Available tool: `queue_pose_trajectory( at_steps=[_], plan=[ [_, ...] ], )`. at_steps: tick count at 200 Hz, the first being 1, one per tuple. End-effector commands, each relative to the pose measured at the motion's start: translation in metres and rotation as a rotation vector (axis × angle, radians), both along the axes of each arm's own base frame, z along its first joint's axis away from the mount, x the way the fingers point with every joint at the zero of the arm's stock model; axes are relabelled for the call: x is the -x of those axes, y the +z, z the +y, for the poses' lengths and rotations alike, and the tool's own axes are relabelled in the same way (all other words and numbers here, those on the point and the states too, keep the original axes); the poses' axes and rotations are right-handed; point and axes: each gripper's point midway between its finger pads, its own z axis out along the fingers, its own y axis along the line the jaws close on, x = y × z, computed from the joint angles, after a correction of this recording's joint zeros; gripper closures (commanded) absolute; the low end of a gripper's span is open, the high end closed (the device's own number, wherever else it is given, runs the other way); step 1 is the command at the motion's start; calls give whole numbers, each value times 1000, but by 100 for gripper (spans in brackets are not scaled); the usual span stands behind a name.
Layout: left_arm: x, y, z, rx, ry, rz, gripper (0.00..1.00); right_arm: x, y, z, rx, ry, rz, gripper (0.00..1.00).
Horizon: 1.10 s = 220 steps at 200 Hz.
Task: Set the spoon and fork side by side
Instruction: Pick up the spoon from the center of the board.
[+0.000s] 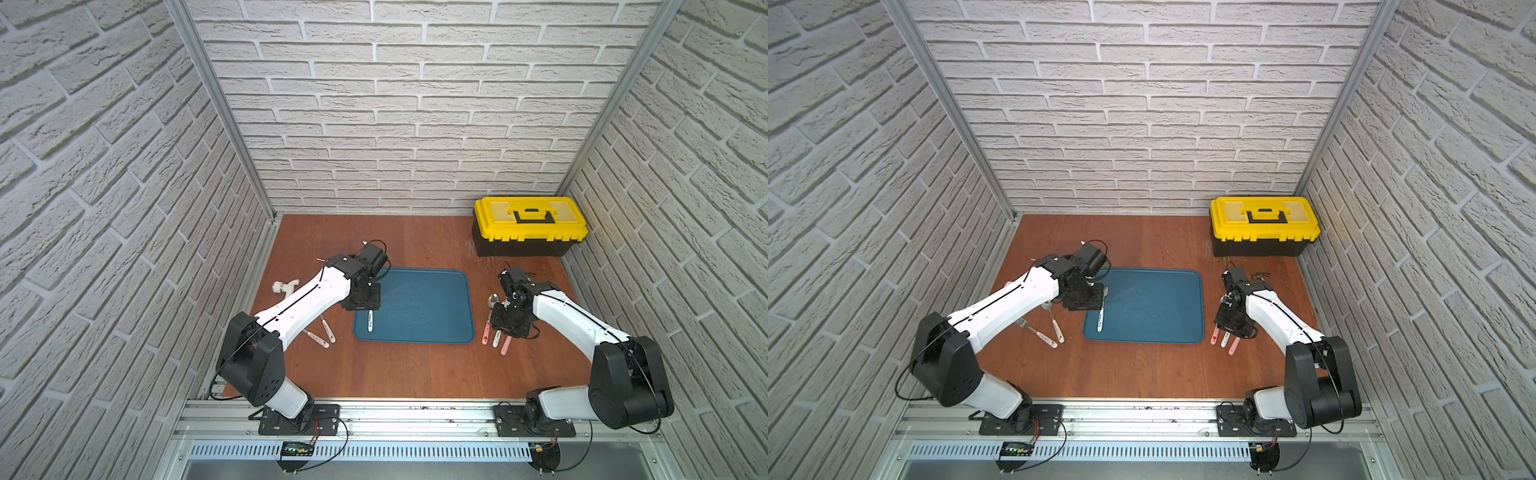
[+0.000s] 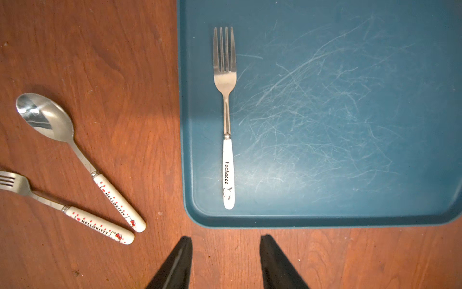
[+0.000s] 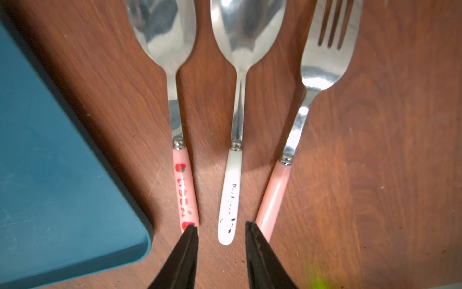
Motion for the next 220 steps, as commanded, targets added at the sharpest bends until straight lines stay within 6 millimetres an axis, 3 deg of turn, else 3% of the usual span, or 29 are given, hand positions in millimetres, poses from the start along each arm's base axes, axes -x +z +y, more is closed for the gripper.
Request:
queue_pose_trajectory(
  at_steps=[1, 115, 177, 220],
  plan=[
    [-3, 5, -3, 37, -26, -13, 50, 1, -4, 2, -8, -37, -4, 63],
    [0, -8, 6, 86, 4, 4, 50, -6, -27, -7, 37, -40, 35, 61],
    [2, -7, 14, 52, 10, 3, 50, 13, -46, -5, 13, -61, 75, 66],
    [6, -17, 19, 47, 25, 21, 51, 12, -45, -5, 11, -61, 52, 81]
  ],
)
